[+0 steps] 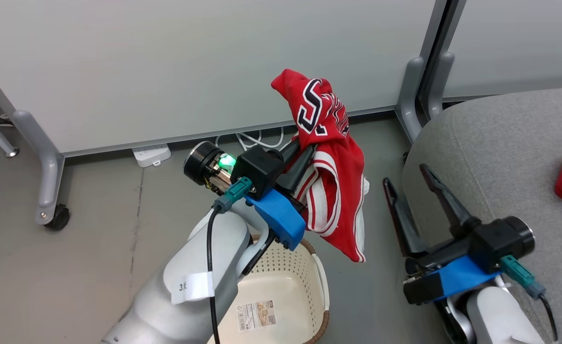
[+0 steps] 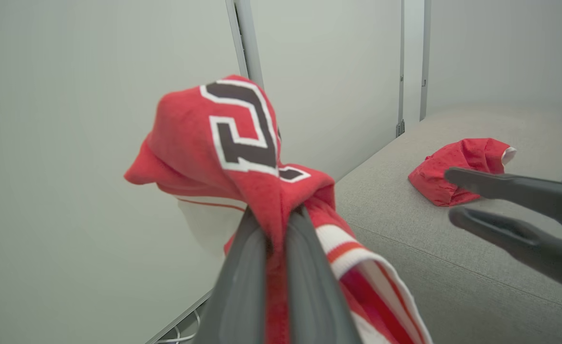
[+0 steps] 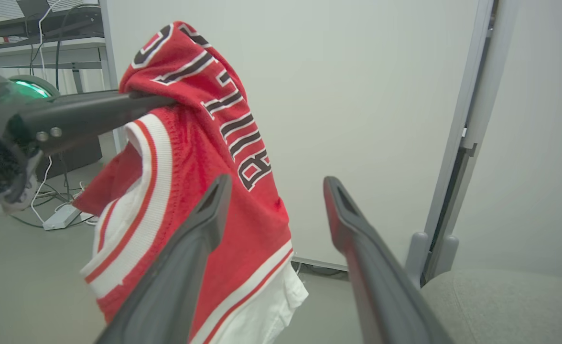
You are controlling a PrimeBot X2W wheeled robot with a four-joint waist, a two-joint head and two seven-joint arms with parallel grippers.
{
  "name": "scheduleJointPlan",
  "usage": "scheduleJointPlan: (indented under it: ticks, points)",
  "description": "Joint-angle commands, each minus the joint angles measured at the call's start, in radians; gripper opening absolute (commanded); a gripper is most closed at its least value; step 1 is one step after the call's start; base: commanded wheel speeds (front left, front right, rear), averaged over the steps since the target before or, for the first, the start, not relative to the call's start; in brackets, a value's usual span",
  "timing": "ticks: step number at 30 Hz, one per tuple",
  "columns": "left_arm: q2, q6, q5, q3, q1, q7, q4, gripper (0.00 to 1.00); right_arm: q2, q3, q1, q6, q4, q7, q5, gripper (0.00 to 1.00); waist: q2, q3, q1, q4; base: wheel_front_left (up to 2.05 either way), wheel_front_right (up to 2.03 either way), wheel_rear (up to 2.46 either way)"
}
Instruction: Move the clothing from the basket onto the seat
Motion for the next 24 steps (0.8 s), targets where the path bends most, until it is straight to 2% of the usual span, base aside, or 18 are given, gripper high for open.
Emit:
scheduleJointPlan:
  ticks: [1,12,18,24]
  points:
    - [-0.001,0.003,-0.005,-0.004,-0.02,-0.005,-0.005,0.0,-0.005,0.014,-0.018,0.0,-0.003,-0.001,0.007,1.0,-0.0001,0.005,0.0001,0.002,0.0,0.0,0.0]
    - [0.0,0.007,-0.016,-0.031,-0.043,-0.005,-0.019,0.0,-0.025,0.175,-0.126,0.0,0.048,0.0,0.014,1.0,-0.0001,0.043,0.0001,0.029,0.0,0.0,0.0]
    - [-0.001,0.018,-0.026,-0.049,-0.059,-0.005,-0.031,0.0,-0.028,0.198,-0.209,0.0,0.112,0.0,-0.01,1.0,-0.0001,0.067,0.0001,0.043,0.0,0.0,0.0]
    - [-0.001,0.023,-0.042,-0.077,-0.079,-0.005,-0.043,0.0,-0.02,0.194,-0.286,0.0,0.225,0.0,-0.054,1.0,-0.0001,0.089,0.0001,0.06,0.0,0.0,0.0]
